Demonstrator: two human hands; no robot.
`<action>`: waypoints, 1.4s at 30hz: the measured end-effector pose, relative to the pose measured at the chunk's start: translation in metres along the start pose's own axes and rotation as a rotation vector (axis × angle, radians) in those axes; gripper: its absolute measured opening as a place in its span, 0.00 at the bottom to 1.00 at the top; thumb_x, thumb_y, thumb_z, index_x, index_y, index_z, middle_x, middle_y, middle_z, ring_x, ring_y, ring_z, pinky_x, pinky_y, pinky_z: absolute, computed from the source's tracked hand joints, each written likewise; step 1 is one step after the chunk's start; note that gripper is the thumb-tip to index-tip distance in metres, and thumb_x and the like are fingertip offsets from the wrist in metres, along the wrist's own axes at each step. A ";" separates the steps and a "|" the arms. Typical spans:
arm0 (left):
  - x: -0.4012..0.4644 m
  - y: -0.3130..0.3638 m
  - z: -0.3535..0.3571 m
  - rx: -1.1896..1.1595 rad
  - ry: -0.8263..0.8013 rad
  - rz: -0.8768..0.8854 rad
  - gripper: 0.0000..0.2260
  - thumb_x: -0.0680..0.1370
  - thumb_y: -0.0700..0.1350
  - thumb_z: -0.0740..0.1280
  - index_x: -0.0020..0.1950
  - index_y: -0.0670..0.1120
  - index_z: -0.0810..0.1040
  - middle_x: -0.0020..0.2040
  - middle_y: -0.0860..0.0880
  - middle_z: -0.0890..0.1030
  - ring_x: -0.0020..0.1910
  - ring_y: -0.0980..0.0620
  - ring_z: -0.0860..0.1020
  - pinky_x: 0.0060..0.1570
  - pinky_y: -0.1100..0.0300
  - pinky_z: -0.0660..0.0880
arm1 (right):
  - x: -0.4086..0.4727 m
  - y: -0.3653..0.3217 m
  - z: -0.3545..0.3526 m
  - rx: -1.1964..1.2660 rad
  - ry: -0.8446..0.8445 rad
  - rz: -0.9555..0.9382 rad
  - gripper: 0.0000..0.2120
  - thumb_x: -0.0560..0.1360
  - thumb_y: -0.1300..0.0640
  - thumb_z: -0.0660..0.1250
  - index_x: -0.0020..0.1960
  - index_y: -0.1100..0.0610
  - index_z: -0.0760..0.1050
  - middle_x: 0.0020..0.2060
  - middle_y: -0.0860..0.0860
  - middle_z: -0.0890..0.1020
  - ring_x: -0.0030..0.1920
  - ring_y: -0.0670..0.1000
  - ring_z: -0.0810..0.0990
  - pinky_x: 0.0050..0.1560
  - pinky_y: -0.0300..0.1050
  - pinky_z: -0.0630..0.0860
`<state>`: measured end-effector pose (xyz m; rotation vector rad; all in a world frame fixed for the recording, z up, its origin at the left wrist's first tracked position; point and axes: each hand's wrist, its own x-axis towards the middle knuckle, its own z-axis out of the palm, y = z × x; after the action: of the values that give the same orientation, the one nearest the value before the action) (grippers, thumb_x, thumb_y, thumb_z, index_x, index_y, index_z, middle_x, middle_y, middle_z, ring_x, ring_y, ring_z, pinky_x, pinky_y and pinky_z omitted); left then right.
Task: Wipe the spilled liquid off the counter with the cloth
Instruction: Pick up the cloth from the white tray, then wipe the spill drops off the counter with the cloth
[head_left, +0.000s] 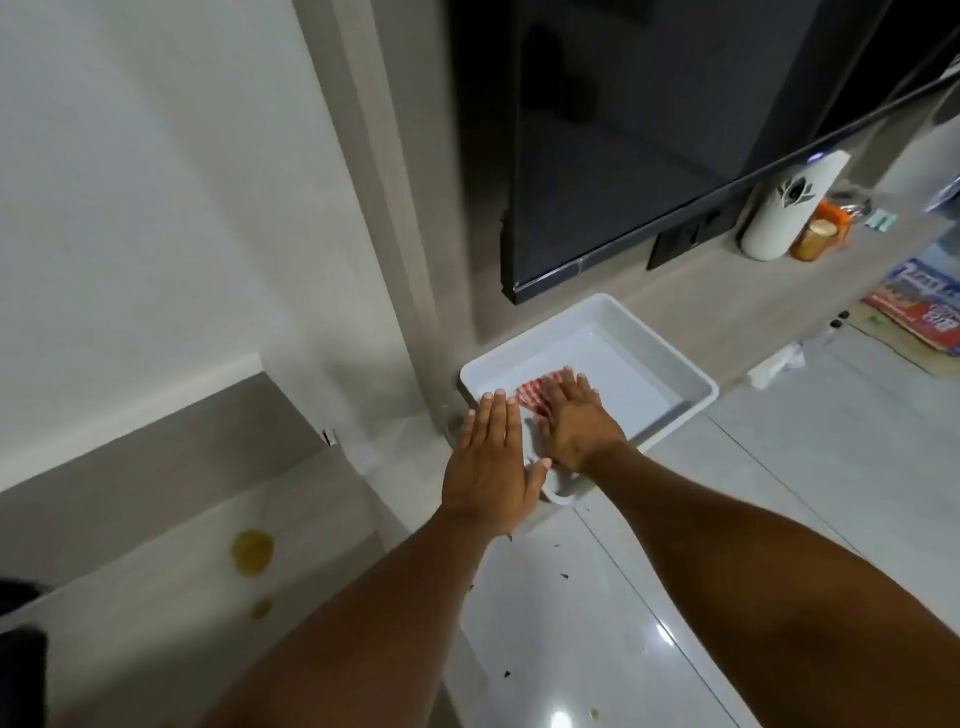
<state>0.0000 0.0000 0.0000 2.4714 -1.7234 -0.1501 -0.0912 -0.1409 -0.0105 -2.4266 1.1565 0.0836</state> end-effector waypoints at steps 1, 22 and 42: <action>0.003 -0.001 0.003 0.001 0.008 -0.005 0.41 0.82 0.67 0.56 0.84 0.42 0.49 0.85 0.42 0.53 0.84 0.42 0.50 0.80 0.50 0.42 | 0.004 -0.002 0.005 0.016 -0.010 0.007 0.31 0.83 0.40 0.52 0.81 0.48 0.46 0.83 0.53 0.43 0.82 0.59 0.41 0.80 0.58 0.44; -0.088 -0.019 -0.042 -0.091 0.068 -0.059 0.38 0.84 0.64 0.53 0.84 0.41 0.47 0.85 0.41 0.49 0.84 0.43 0.46 0.81 0.50 0.41 | -0.096 -0.070 -0.006 0.188 0.253 -0.059 0.29 0.84 0.57 0.61 0.80 0.44 0.54 0.83 0.47 0.51 0.82 0.55 0.47 0.80 0.59 0.54; -0.525 -0.128 0.011 -0.037 -0.130 -0.432 0.42 0.81 0.67 0.51 0.83 0.37 0.48 0.84 0.36 0.52 0.84 0.39 0.49 0.82 0.46 0.44 | -0.415 -0.199 0.183 0.238 0.009 -0.187 0.31 0.81 0.66 0.61 0.80 0.49 0.59 0.81 0.50 0.57 0.81 0.53 0.55 0.80 0.49 0.55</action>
<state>-0.0644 0.5360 -0.0256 2.8222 -1.1840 -0.3851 -0.1852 0.3450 -0.0015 -2.3101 0.8826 -0.1171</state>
